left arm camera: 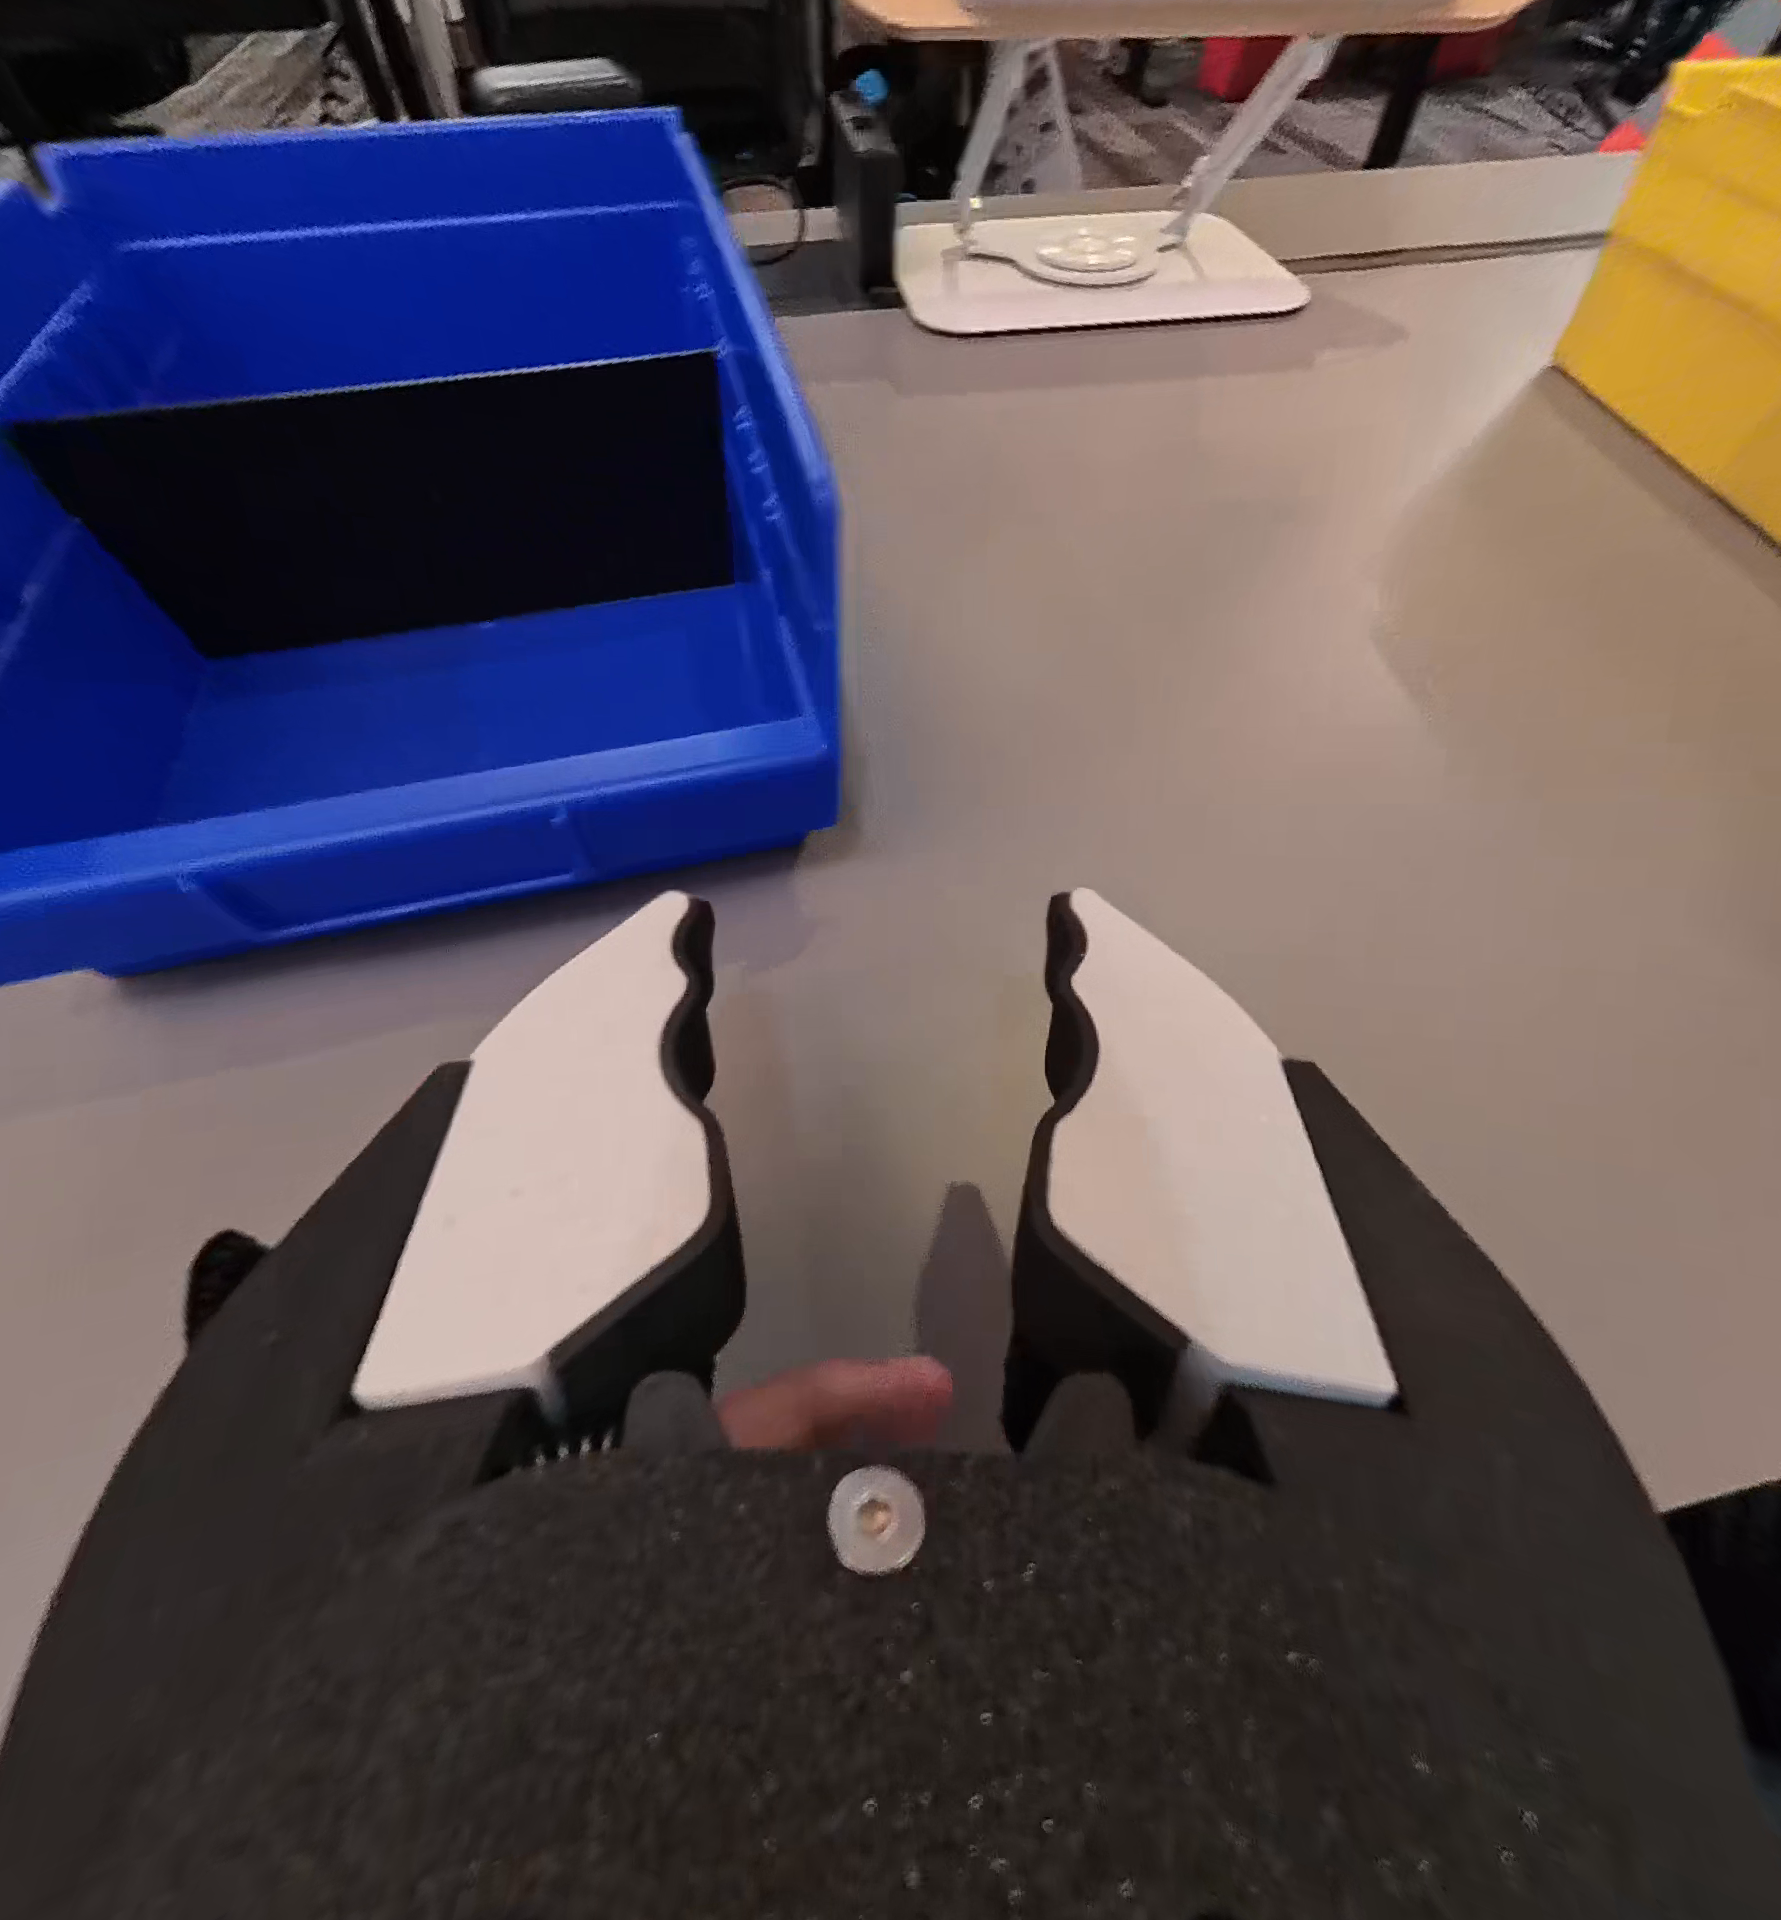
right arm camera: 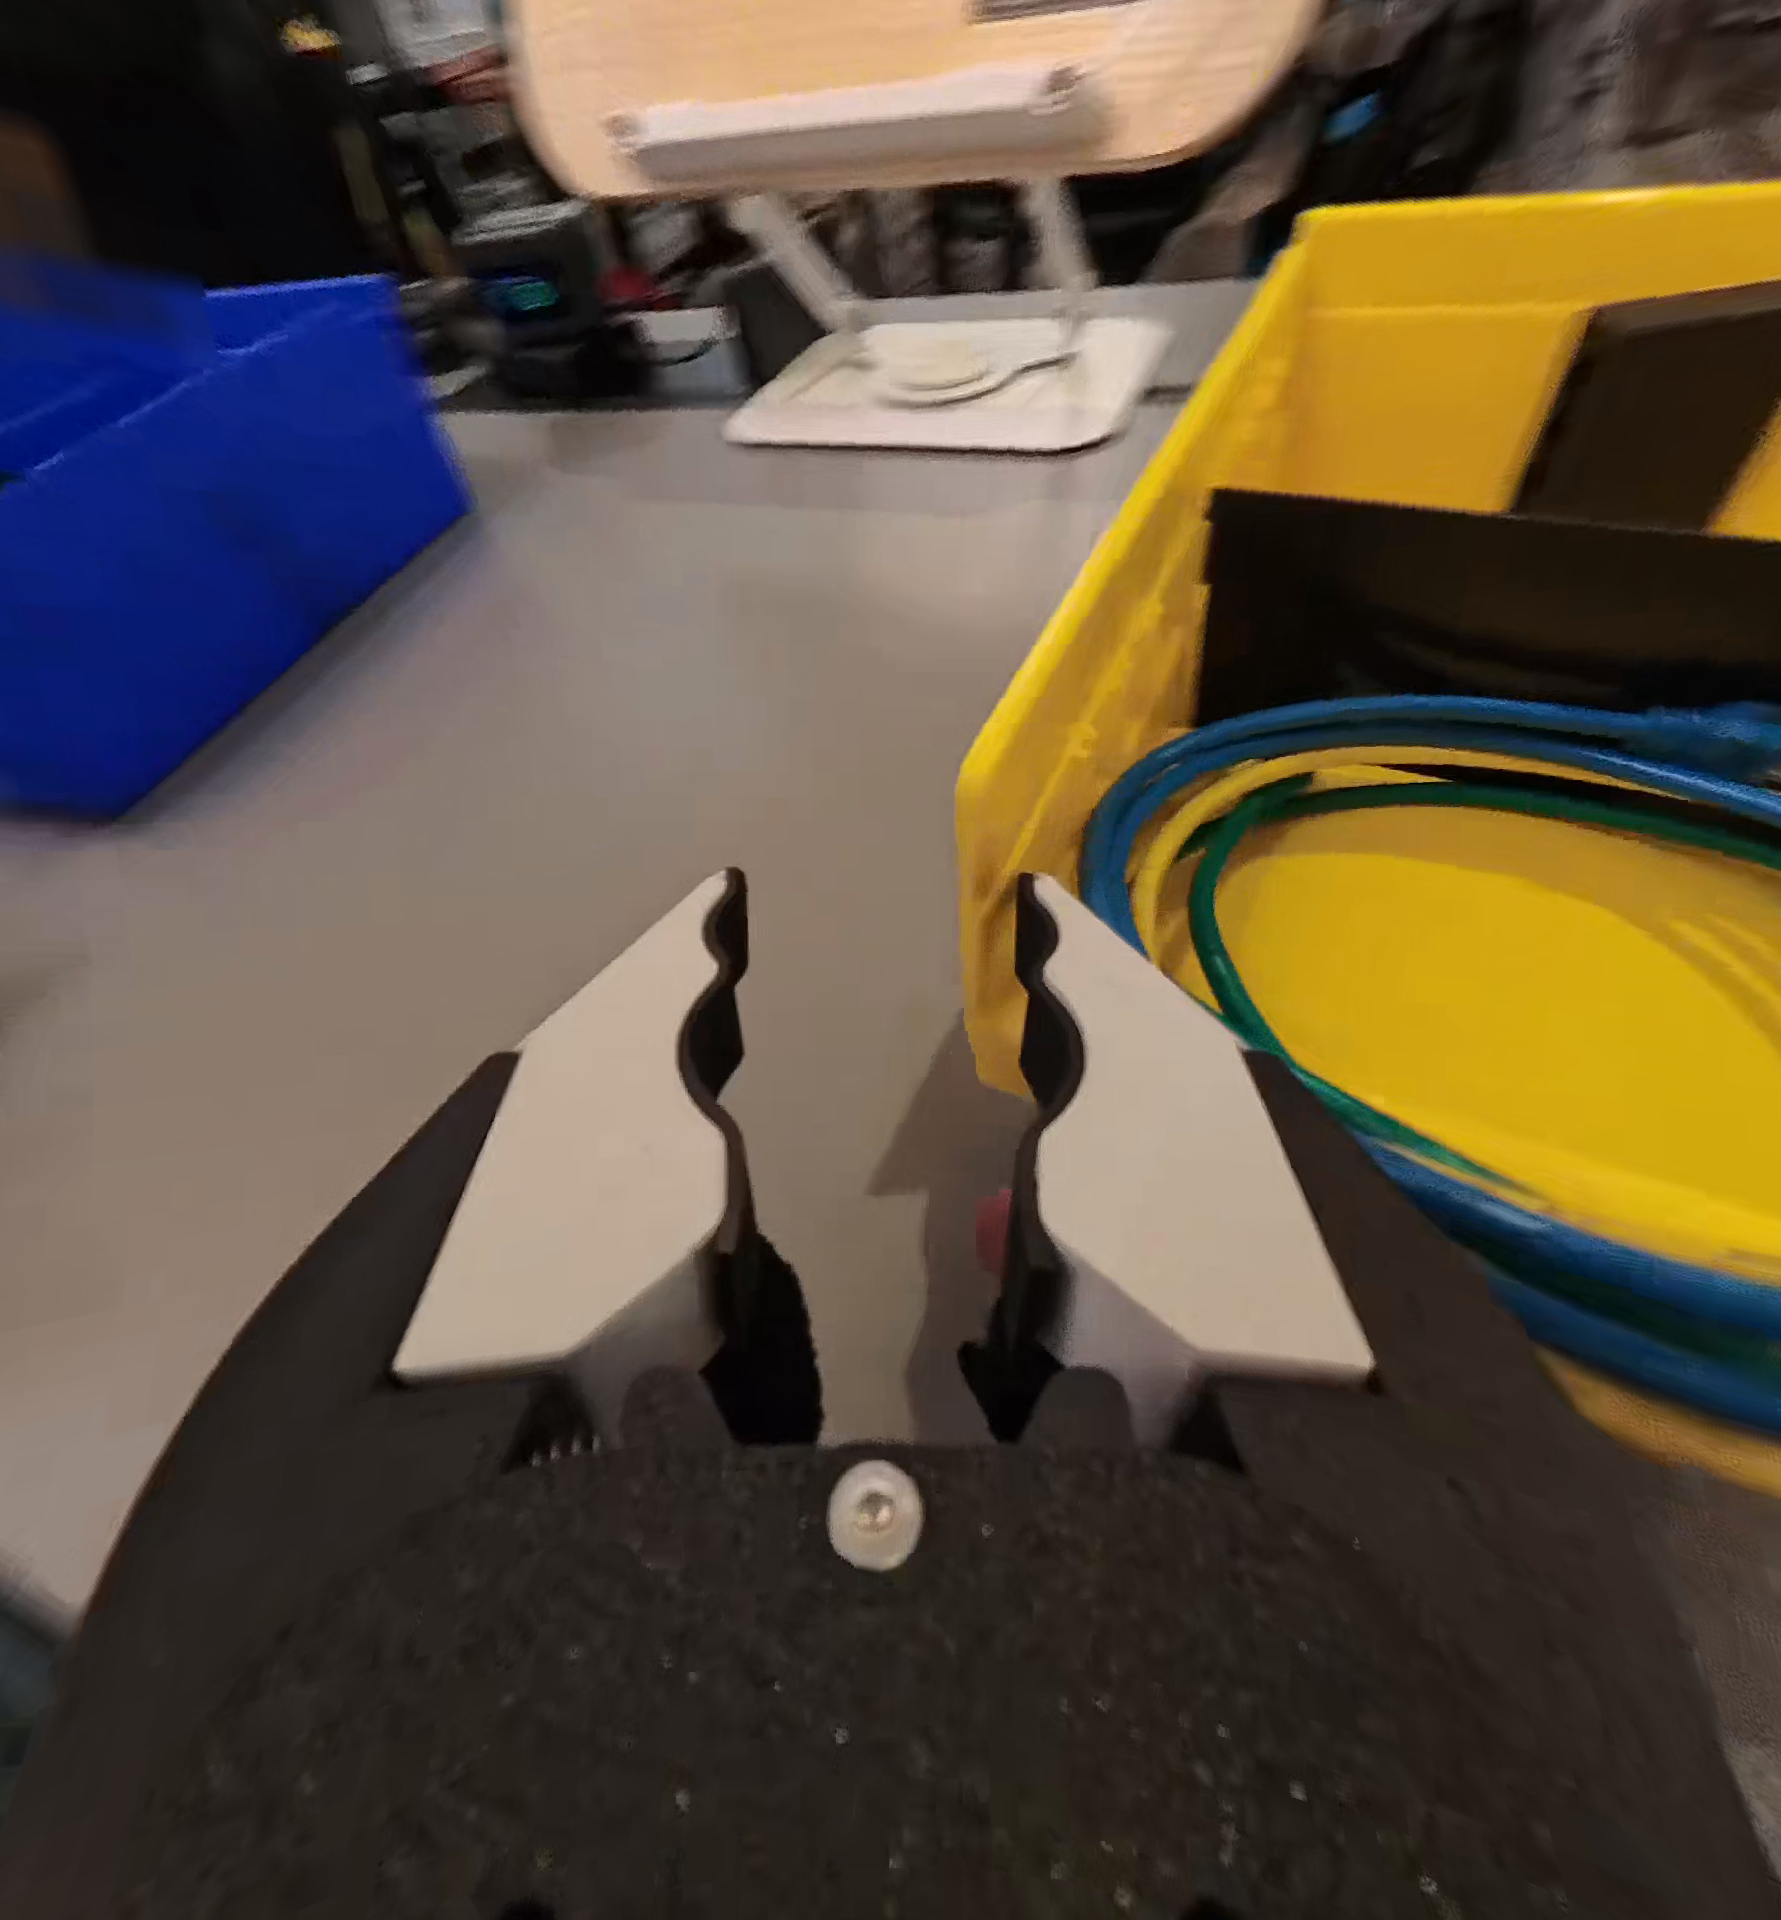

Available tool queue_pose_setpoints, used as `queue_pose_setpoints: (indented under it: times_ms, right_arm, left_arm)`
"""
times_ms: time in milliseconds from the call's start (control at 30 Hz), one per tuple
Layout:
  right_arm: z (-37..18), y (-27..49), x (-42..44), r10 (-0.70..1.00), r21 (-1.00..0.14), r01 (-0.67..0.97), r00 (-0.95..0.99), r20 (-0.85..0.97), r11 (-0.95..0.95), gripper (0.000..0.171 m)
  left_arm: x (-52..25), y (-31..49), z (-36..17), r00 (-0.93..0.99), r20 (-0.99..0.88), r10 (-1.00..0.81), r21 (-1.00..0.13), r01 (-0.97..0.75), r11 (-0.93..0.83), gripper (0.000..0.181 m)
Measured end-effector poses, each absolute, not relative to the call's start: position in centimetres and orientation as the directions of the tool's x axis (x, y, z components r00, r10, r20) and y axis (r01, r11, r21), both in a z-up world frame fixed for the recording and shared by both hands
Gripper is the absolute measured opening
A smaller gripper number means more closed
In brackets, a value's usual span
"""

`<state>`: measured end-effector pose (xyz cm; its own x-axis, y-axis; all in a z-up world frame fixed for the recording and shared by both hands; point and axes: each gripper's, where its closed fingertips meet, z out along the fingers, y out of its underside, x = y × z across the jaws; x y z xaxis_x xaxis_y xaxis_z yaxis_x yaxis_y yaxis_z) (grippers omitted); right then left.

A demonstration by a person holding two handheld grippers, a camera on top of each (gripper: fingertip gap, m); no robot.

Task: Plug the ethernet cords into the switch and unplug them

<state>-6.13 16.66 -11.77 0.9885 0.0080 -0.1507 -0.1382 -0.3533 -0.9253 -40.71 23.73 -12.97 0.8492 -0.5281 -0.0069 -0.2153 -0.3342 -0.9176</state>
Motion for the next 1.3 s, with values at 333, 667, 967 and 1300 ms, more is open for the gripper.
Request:
queue_pose_setpoints:
  times_ms: [333,667,967,1300]
  right_arm:
    - [-4.8,5.4,-2.1,-0.25,-0.981,-0.195,0.95,-0.186,-0.012,0.042]
    - [-12.6,6.1,1.8,-0.496,-0.935,-0.266,0.86,-0.121,-0.234,0.008]
    - [-9.3,10.8,-0.2,-0.504,-0.977,-0.056,0.862,0.057,-0.206,0.003]
    - [-10.4,22.6,-9.9,-0.276,-0.962,-0.047,0.961,0.03,-0.269,0.003]
  left_arm:
    - [-24.3,16.4,-12.0,0.571,0.069,-0.818,-0.929,-0.263,-0.262,0.063]
    - [-13.1,17.7,-13.7,0.501,0.13,-0.855,-0.863,-0.368,-0.347,0.016]
    - [-16.6,21.1,-12.2,0.67,-0.021,-0.742,-0.904,-0.33,-0.273,0.005]
    - [-28.2,29.0,-11.9,0.829,-0.04,-0.558,-0.901,-0.272,-0.339,0.004]
